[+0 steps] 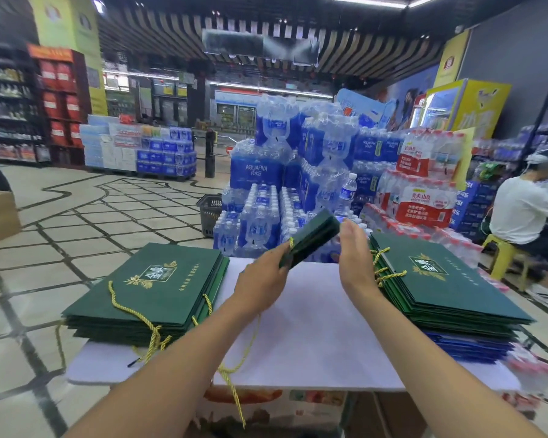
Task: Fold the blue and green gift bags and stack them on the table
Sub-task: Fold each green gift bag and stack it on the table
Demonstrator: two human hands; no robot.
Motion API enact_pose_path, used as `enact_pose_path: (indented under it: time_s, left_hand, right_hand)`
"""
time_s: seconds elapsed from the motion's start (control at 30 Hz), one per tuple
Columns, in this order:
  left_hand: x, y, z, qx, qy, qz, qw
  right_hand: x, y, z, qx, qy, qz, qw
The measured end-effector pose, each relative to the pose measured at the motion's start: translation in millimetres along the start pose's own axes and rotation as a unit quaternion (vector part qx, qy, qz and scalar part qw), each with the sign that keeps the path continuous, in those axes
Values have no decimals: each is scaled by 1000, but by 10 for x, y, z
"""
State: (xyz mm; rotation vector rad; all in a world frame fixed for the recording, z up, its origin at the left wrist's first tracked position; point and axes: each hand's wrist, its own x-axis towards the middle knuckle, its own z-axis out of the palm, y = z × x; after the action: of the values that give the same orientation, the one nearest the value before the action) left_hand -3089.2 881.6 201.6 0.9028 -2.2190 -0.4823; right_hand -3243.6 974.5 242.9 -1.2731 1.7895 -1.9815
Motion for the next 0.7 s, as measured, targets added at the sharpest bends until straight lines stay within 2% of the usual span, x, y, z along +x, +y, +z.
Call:
enact_pose_path:
  time_s: [0.07,0.13,0.2,0.27,0.37,0.47,0.5,0.53,0.6,0.63,0.7]
  left_hand:
    - [64,112,-78,-65,25,-21,997]
    - [87,214,-108,-178,61,-45,981]
    - [88,299,-82,-324,90,-85,938]
    - [66,339,-11,-424,103,-153,887]
    - [22,267,197,-474,94,-252,838]
    - [-63,158,370,-477,46,-280,832]
    - [-99,126,392,-463,16,-287,839]
    - [-141,100,390,-419,-20,-287,861]
    - [-210,-13,346,-196,-90,-236,948]
    - [-253,-86,315,-56,-111,-201,972]
    - [-324,-200,233,115,-106,-151,976]
  right_hand:
    - [-36,-26,69,15,-29,-3,999]
    - [-91,-19,109,-8,-77,-11,997]
    - [-160,16,123,-68,-123,-31,990]
    - [-251,70,118,-143,-176,-45,973]
    - [-353,209,59,-235,-250,-60,937]
    - [-402,303,-24,-268,-288,-46,918]
    - [-399,341,-44,-281,-291,-45,913]
    - [-386,392,-62,-295,-294,-41,908]
    - [-360,479,-101,-323,-306,-27,895]
    - [-357,532,-123,-338,-315,-20,886]
    - [-364,666,-172,-369,-336,-5,867]
